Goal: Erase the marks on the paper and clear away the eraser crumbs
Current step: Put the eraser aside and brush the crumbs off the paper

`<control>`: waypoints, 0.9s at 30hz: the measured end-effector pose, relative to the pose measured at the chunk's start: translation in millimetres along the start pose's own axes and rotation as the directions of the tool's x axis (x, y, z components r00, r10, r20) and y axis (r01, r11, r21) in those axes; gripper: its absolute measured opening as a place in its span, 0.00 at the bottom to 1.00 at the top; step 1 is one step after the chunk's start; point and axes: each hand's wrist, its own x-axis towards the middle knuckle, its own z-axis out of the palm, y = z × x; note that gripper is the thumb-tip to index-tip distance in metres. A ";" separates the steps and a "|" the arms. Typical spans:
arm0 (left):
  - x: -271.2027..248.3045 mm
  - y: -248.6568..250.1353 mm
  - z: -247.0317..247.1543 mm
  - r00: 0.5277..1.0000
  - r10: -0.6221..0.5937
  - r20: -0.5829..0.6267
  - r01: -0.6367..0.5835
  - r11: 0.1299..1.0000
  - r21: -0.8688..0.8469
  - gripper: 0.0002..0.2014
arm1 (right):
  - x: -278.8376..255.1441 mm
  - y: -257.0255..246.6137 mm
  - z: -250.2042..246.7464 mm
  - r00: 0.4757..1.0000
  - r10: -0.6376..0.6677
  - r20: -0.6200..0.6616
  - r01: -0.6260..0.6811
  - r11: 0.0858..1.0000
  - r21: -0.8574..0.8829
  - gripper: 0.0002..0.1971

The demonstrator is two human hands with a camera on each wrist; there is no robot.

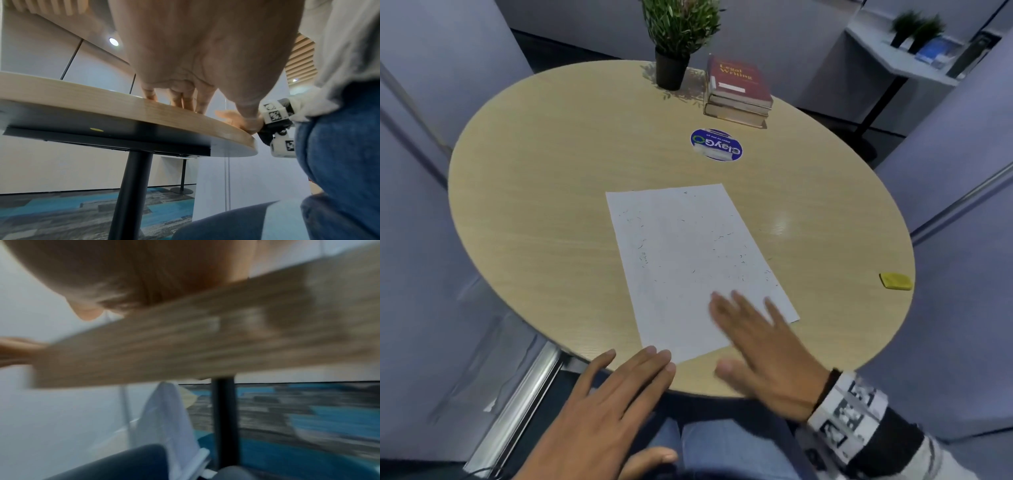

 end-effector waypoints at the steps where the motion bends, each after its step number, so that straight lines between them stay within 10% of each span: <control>1: 0.4 0.7 -1.1 1.000 -0.004 0.010 0.004 1.000 0.001 0.39 | -0.5 19.1 -2.9 0.996 0.078 -0.033 -0.078 0.997 0.012 0.35; 5: 2.2 4.6 -10.1 1.000 -0.020 0.002 0.020 0.999 -0.030 0.39 | -9.0 51.2 -27.3 0.962 0.263 -0.071 -0.265 0.964 -0.016 0.42; 11: 21.9 13.2 -9.0 0.999 0.003 -0.044 -0.002 1.000 0.016 0.38 | 4.8 -63.9 -34.5 0.980 -0.200 -0.008 0.199 0.966 0.167 0.43; 15: 22.2 12.0 17.9 0.999 -0.046 -0.003 0.046 0.999 0.015 0.28 | 31.2 -87.2 -21.0 0.952 -0.303 0.049 0.287 0.936 0.205 0.36; 22: 12.4 20.5 18.8 0.996 -0.076 -0.051 0.075 0.997 -0.005 0.49 | 30.4 -12.1 -21.0 0.977 0.207 -0.045 -0.204 0.977 0.062 0.43; 27: 14.2 16.7 26.9 0.989 -0.106 -0.105 0.102 0.994 -0.035 0.24 | 25.7 -85.7 -15.3 0.984 -0.167 0.064 0.159 0.981 0.110 0.38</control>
